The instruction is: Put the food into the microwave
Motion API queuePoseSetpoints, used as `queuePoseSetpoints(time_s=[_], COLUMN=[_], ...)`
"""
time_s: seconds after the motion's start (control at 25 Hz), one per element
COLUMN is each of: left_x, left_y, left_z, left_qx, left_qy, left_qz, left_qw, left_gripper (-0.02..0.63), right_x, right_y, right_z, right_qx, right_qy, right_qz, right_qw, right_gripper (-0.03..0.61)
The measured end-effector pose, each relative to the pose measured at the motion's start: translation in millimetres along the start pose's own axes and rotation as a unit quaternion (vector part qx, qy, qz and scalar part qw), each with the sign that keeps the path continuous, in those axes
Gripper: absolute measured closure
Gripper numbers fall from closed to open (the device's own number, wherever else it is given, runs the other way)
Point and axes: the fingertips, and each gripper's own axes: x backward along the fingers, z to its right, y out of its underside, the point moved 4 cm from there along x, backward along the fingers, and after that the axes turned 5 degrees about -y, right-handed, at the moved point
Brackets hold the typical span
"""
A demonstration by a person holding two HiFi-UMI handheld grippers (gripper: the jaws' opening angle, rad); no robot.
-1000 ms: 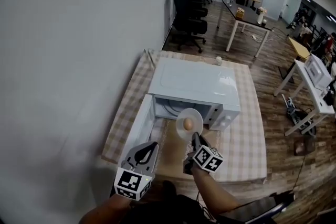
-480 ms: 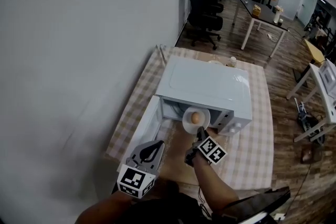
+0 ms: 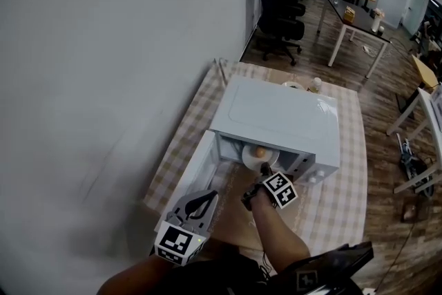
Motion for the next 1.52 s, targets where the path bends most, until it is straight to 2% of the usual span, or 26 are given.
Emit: queuePoseSetpoints(time_s=[0.48,1.0,1.28,1.52], left_x=[-13.3,-16.1,-9.3,-7.6], left_y=[-3.0,-9.2,-11.0,-7.6], left_z=[-3.3,-0.3,-7.6,-5.3], left_qx=[0.021,0.009,0.020,0.024], left_qy=[0.007,0.007,-0.008,-0.013], left_qz=[-0.001,-0.001,-0.004,-0.008], left_qw=[0.9998,0.9999,0.9998,0.9996], left_gripper=[0.606,0.606,0.606,0.606], right_x=[-35.2,-62.0,-67.9,-69.6], right_y=[-3.6,-9.8,-10.5,-12.9], right_z=[11.6,14.0,14.2,16.5], right_qx=[-0.066,-0.114,-0.122,-0.096], right_qy=[0.027,0.039,0.058,0.077], right_qz=[0.008,0.010,0.008,0.004], right_qw=[0.997,0.993,0.991,0.992], right_gripper=[0.561,0.561,0.560,0.545])
